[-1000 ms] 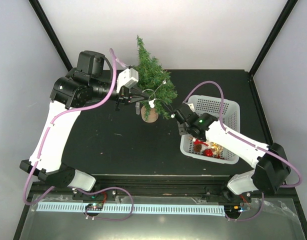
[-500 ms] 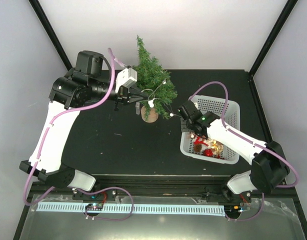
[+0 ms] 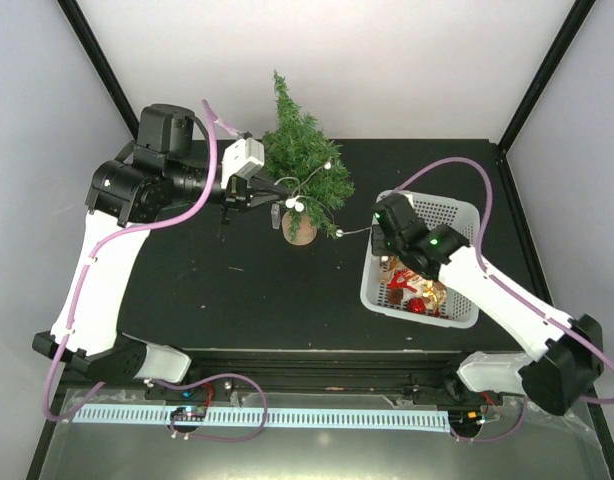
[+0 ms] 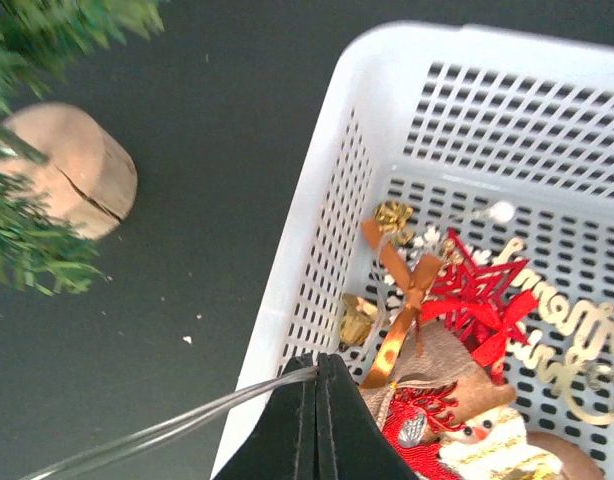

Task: Decorate the small christmas tree

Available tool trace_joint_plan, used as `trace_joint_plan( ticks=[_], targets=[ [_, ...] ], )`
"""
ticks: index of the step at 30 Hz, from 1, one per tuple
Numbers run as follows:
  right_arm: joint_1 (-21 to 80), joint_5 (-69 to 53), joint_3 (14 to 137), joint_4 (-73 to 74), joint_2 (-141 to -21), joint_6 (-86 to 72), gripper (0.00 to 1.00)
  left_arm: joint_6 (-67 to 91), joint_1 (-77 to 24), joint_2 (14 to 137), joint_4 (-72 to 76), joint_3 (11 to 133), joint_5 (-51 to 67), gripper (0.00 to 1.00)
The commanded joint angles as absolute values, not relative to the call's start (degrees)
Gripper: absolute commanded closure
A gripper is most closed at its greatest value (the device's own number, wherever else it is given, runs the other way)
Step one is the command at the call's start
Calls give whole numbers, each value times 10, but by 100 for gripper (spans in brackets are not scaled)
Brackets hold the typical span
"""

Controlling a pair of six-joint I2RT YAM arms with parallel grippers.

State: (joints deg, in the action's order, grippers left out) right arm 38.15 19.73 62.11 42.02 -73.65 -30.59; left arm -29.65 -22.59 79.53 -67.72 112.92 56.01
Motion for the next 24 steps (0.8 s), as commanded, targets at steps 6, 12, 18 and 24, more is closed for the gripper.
trace_joint_plan(
  ticks=[6,12,18,24],
  targets=[
    [378,272,685,495,-660,-313,99,-307,-212,780,-683,1113,573,98],
    [378,310,758,525,-645,-296,99,-305,-208,758,-680,1079,575,98],
    [379,350,861,556,-655,-274,99,-318,-198,737,-684,1044,566,98],
    [378,375,934,577,-666,-259,99,-321,-183,711,-689,1037,563,98]
  ],
)
